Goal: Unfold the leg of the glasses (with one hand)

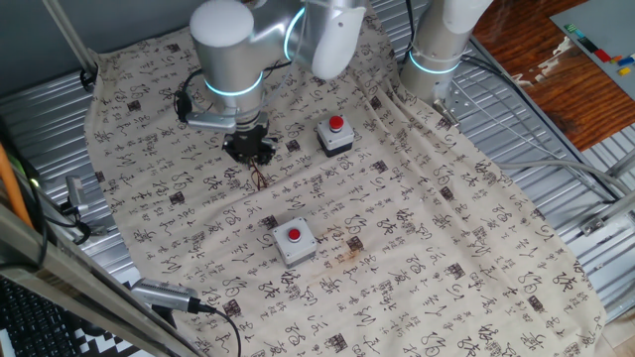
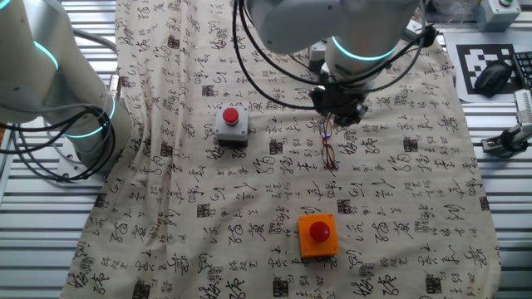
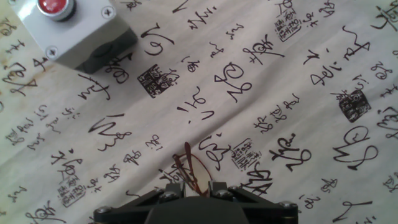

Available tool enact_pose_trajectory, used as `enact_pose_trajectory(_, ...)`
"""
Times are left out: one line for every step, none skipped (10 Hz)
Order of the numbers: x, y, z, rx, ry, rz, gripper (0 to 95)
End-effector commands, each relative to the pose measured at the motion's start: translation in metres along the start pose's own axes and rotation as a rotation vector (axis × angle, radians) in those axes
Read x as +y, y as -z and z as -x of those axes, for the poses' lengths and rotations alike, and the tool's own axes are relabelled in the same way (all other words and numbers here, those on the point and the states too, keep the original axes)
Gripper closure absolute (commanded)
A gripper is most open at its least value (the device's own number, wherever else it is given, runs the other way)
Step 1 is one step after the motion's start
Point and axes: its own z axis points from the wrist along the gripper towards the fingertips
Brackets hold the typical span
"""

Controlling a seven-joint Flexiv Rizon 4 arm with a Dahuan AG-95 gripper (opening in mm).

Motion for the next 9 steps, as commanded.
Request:
enact_pose_trajectory(-0.0001,-0.0031,-0.0006,0.001,0.002,-0.006,76.0)
enact_pose_trajectory(-0.0001,-0.0031,-0.0006,-0.001,0.009,-0.004,76.0)
enact_pose_trajectory(-0.0001,-0.0031,-0.0006,-0.002,0.012,-0.003,76.0)
enact_pose_trajectory(-0.0001,-0.0031,-0.0006,-0.002,0.012,-0.003,76.0)
enact_pose_trajectory(-0.0001,-0.0031,-0.0006,0.002,0.011,-0.004,76.0)
enact_pose_trajectory(-0.0001,-0.0031,-0.0006,0.004,0.015,-0.005,76.0)
enact_pose_trajectory(-0.0001,-0.0031,-0.0006,0.005,0.016,-0.006,76.0)
enact_pose_trajectory(0.0003,-0.0053,-0.0001,0.011,0.020,-0.008,76.0)
enact_pose_trajectory(0.0007,-0.0071,0.0003,0.012,0.019,-0.009,76.0)
